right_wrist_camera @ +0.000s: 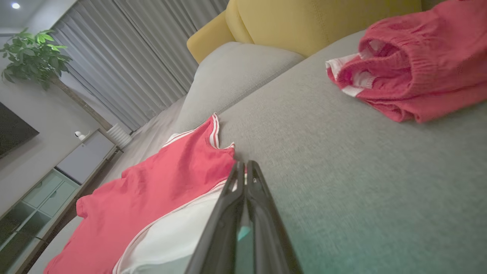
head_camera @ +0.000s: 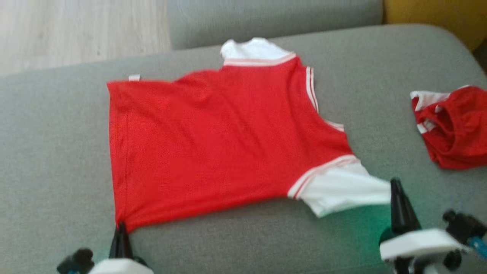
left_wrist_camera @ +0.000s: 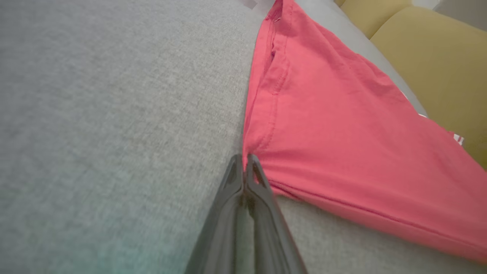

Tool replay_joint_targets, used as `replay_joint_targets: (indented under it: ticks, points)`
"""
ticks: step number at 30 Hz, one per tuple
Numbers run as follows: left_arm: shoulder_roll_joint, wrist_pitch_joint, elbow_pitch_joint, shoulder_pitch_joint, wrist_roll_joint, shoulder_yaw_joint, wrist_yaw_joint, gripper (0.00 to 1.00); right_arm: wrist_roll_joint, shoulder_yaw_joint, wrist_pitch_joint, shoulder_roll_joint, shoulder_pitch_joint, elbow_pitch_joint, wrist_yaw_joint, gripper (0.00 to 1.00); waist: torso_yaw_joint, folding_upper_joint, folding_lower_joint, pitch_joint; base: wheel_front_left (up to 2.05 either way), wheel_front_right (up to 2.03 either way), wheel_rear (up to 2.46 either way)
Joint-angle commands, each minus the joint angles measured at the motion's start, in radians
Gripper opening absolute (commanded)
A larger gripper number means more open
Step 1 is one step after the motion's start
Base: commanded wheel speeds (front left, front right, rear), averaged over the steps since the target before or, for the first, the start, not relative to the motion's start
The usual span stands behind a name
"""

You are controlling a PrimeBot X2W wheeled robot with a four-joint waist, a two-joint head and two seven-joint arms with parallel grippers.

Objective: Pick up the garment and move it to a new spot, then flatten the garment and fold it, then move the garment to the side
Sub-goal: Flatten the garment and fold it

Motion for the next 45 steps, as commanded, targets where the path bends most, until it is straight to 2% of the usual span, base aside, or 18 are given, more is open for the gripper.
replay_joint_targets:
  ticks: [1, 8, 16, 24, 36, 37, 38, 39, 40, 43, 45]
  points:
    - [0.012, -0.005, -0.025, 0.007, -0.019, 0.025, 0.001, 0.0, 0.009, 0.021, -0.006, -0.018, -0.003, -0.027, 0.003, 0.0, 0.008, -0.0001, 0.0002, -0.033, 0.0, 0.0, 0.0]
    - [0.012, -0.005, -0.118, 0.057, -0.031, -0.006, 0.007, 0.0, 0.037, 0.033, -0.003, -0.019, 0.019, -0.073, 0.003, 0.0, 0.027, -0.0001, 0.0002, -0.045, 0.0, 0.0, 0.0]
    - [0.012, -0.005, -0.178, -0.062, -0.089, -0.06, 0.015, 0.0, 0.003, 0.045, 0.015, -0.009, -0.161, -0.063, 0.003, 0.0, 0.056, -0.0001, 0.0002, 0.028, 0.0, 0.0, 0.0]
    - [0.012, -0.005, -0.173, -0.203, -0.12, -0.094, 0.04, 0.0, -0.067, 0.058, 0.027, -0.025, -0.393, 0.079, 0.003, 0.0, 0.084, -0.0001, 0.0002, 0.119, 0.0, 0.0, 0.0]
    - [0.012, -0.005, -0.099, -0.347, -0.161, -0.119, 0.104, 0.0, -0.114, 0.002, 0.002, 0.008, -0.644, 0.369, 0.003, 0.0, 0.109, -0.0001, 0.0002, 0.206, 0.0, 0.0, 0.0]
    - [0.012, -0.005, -0.094, -0.353, -0.159, -0.12, 0.108, 0.0, -0.119, -0.003, 0.0, 0.011, -0.659, 0.39, 0.003, 0.1, 0.111, -0.0001, 0.0002, 0.207, 0.0, 0.0, 0.0]
    - [0.012, -0.005, -0.094, -0.357, -0.154, -0.116, 0.116, 0.0, -0.122, -0.007, -0.002, 0.015, -0.671, 0.407, 0.003, 0.76, 0.112, -0.0001, 0.0002, 0.207, 0.0, 0.0, 0.0]
    - [0.012, -0.005, -0.099, -0.359, -0.144, -0.106, 0.127, 0.47, -0.129, -0.012, -0.003, 0.017, -0.68, 0.423, 0.003, 1.0, 0.112, -0.0001, 0.0002, 0.206, 0.0, 0.0, 0.0]
    - [0.012, -0.005, -0.105, -0.357, -0.143, -0.095, 0.136, 1.0, -0.141, -0.016, -0.005, 0.017, -0.688, 0.434, 0.003, 1.0, 0.112, -0.0001, 0.0002, 0.205, 0.0, 0.0, 0.0]
    - [0.012, -0.005, -0.147, -0.341, -0.096, -0.047, 0.163, 1.0, -0.248, -0.057, -0.006, -0.005, -0.684, 0.366, 0.003, 1.0, 0.112, -0.0001, 0.0002, 0.199, 0.0, 0.0, 0.0]
    - [0.012, -0.005, -0.199, -0.313, -0.009, -0.02, 0.181, 1.0, -0.319, -0.108, -0.006, 0.007, -0.641, 0.289, 0.003, 1.0, 0.113, -0.0001, 0.0002, 0.189, 0.0, 0.0, 0.0]
